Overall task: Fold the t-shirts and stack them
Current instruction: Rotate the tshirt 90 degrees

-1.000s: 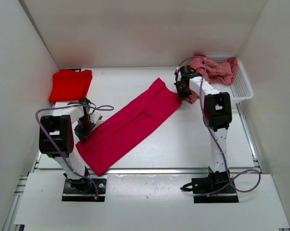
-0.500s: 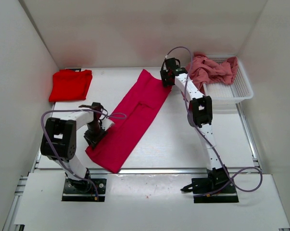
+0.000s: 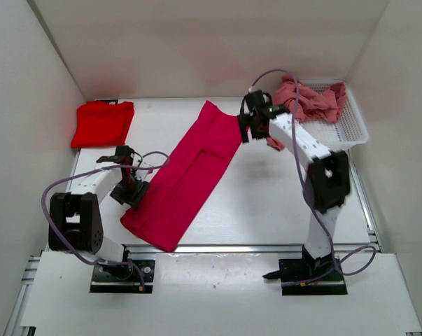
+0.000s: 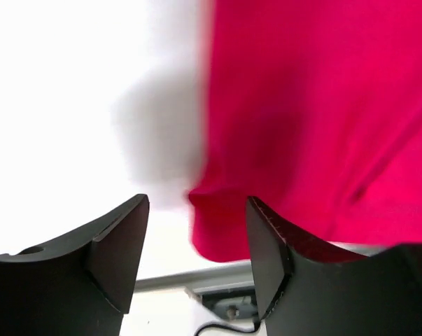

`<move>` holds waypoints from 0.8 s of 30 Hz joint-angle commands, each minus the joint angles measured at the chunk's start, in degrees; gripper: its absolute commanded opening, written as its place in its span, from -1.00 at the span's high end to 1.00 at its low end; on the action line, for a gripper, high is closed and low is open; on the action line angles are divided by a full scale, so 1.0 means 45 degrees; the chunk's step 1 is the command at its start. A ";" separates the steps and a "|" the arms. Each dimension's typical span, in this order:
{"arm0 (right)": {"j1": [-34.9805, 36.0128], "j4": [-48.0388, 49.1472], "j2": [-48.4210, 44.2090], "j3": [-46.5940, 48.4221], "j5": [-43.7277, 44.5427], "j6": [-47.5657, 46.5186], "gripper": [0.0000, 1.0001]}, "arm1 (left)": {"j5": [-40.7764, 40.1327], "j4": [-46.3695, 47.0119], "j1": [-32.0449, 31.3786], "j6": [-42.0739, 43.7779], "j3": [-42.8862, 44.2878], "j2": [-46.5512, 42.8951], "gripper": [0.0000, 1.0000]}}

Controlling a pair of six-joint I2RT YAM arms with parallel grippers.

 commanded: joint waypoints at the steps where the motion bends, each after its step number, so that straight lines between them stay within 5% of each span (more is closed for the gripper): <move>1: 0.3098 0.0548 -0.3961 -0.3995 -0.2321 0.0079 -0.96 | -0.0505 0.1159 0.0849 -0.1187 -0.0214 -0.0985 -0.38; 4: 0.6030 0.1329 -0.5337 -0.6097 -0.3628 -0.0233 -0.83 | -0.0196 0.1746 0.1611 -0.1424 -0.0995 -0.1786 -0.39; 8: 0.6840 0.2852 -0.4447 -0.6103 -0.7840 0.0466 -0.44 | -0.0017 0.2002 0.1479 -0.1891 -0.1641 -0.2916 -0.40; 10: 0.7325 0.3419 -0.3779 -0.5887 -0.8513 0.0392 -0.39 | -0.0251 0.2041 0.1243 -0.2087 -0.1877 -0.3249 -0.40; 14: 0.8440 0.4066 -0.2825 -0.5440 -0.6762 0.1068 -0.33 | -0.0388 0.1964 0.1457 -0.2418 -0.1760 -0.3935 -0.46; 24: 0.9749 0.0200 0.0223 -0.2705 -0.1876 0.6755 -0.34 | -0.0155 0.1904 0.2454 -0.2811 -0.1856 -0.5146 -0.46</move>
